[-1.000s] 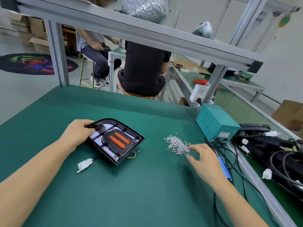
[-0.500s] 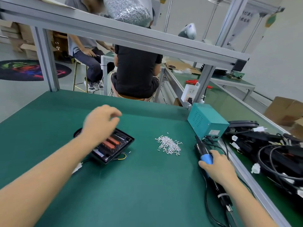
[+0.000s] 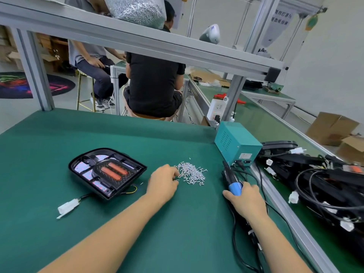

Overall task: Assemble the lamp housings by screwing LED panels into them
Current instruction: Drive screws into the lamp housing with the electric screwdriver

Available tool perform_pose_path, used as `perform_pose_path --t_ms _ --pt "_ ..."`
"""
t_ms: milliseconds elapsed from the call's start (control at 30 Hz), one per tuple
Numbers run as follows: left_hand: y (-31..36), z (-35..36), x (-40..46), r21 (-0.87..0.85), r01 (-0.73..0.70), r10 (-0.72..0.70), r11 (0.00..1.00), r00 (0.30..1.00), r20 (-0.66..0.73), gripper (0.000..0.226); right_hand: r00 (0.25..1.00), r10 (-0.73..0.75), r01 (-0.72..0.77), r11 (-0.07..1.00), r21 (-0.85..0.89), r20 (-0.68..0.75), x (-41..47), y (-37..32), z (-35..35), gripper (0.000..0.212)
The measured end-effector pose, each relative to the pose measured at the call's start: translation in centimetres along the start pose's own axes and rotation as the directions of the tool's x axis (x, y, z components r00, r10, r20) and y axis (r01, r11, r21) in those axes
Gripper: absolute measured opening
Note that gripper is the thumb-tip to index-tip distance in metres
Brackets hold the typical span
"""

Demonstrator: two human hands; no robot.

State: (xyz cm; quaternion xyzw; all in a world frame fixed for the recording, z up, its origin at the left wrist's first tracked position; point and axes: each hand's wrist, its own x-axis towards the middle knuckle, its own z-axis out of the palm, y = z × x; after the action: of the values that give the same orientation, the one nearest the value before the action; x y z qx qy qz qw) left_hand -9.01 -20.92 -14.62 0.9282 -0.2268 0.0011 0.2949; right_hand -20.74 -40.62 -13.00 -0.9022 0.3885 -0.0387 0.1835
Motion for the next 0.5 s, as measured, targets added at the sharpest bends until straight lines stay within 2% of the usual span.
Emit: perform_pose_path --t_ms 100,367,500 --pt "0.26 0.02 0.15 0.038 0.005 -0.004 0.999 1.0 -0.01 0.012 1.0 -0.004 0.003 1.0 -0.029 -0.024 -0.05 -0.05 0.09 0.051" --pt "0.79 0.24 0.59 0.144 -0.028 0.031 0.989 0.999 -0.022 0.017 0.99 -0.055 0.041 0.994 -0.105 -0.133 -0.82 -0.52 0.6 0.061" --pt "0.4 0.51 0.19 0.145 -0.086 0.09 0.986 0.996 -0.02 0.017 0.995 -0.015 -0.001 0.985 -0.175 -0.094 -0.68 -0.4 0.21 0.063"
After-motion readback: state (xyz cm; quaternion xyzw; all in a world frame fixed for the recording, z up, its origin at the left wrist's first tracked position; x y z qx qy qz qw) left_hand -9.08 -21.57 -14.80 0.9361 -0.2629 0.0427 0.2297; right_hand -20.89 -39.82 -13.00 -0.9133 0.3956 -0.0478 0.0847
